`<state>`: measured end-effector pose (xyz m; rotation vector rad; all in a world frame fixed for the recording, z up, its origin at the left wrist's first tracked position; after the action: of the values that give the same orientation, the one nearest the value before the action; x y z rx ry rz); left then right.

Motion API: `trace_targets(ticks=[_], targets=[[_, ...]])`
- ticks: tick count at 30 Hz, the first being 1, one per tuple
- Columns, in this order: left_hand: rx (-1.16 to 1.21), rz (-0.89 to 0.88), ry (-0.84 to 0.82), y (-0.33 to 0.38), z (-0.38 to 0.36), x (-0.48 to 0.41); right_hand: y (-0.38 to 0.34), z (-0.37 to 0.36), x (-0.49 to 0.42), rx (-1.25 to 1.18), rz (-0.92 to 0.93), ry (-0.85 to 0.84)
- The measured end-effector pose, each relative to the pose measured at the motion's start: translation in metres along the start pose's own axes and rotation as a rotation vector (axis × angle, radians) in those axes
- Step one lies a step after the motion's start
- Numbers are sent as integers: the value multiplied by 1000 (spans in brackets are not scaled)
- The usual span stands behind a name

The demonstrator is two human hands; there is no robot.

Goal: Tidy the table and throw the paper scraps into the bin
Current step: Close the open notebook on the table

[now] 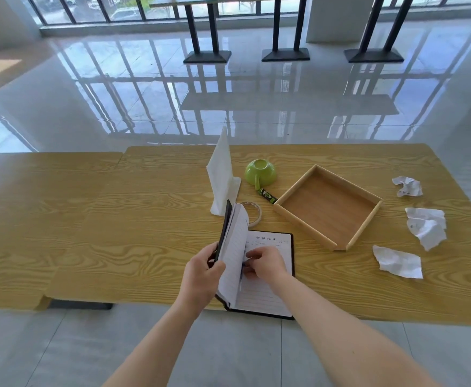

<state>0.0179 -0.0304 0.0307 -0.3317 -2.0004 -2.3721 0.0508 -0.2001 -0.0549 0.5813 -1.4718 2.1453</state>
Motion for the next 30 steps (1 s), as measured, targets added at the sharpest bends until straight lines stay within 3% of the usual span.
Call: trace_targets(ticks=[6, 19, 30], targets=[[-55, -14, -26, -1, -10, 0, 12, 11, 7, -123, 1, -19], [-417, -136, 36, 0, -79, 10, 57, 91, 30, 59, -15, 249], [-938, -209, -90, -38, -138, 20, 62, 107, 32, -120, -62, 160]])
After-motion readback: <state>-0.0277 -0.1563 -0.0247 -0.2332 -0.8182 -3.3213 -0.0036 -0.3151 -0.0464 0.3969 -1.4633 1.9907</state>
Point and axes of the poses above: each hand's wrist, its own x-axis away from the middle knuckle, its own z-axis out of the back of the hand, y = z × x, the point moved 1 cm from there along -x, towards the middle knuckle, and after that the axes turned 10 degrees about x, right-handed, at the moved point
